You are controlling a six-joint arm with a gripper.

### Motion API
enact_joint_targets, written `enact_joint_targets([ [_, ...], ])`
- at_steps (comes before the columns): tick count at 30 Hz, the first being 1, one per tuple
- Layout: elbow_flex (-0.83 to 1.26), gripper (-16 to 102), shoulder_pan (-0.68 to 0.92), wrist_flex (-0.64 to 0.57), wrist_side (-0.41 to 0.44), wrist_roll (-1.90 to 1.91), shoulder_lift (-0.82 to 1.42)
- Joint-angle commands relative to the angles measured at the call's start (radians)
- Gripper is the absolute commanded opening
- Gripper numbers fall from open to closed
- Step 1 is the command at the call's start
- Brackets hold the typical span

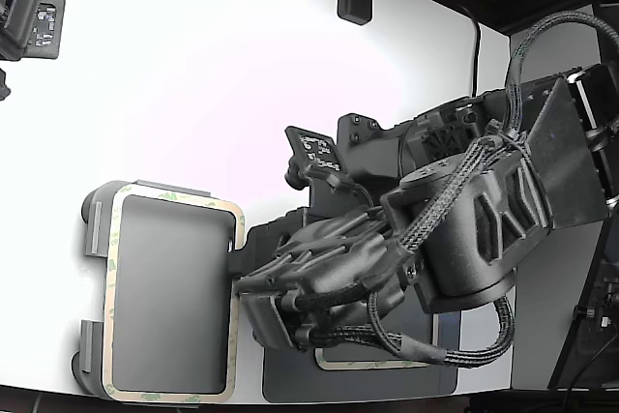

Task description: Grab top frame and put it into gray box.

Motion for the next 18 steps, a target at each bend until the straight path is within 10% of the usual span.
enact_joint_targets([
  [1,-0.035,-13,-0.015,0.002,-0.003,0.003,0.012],
  [18,-0.074,-13,-0.031,0.008,-0.031,0.005,-0.025],
])
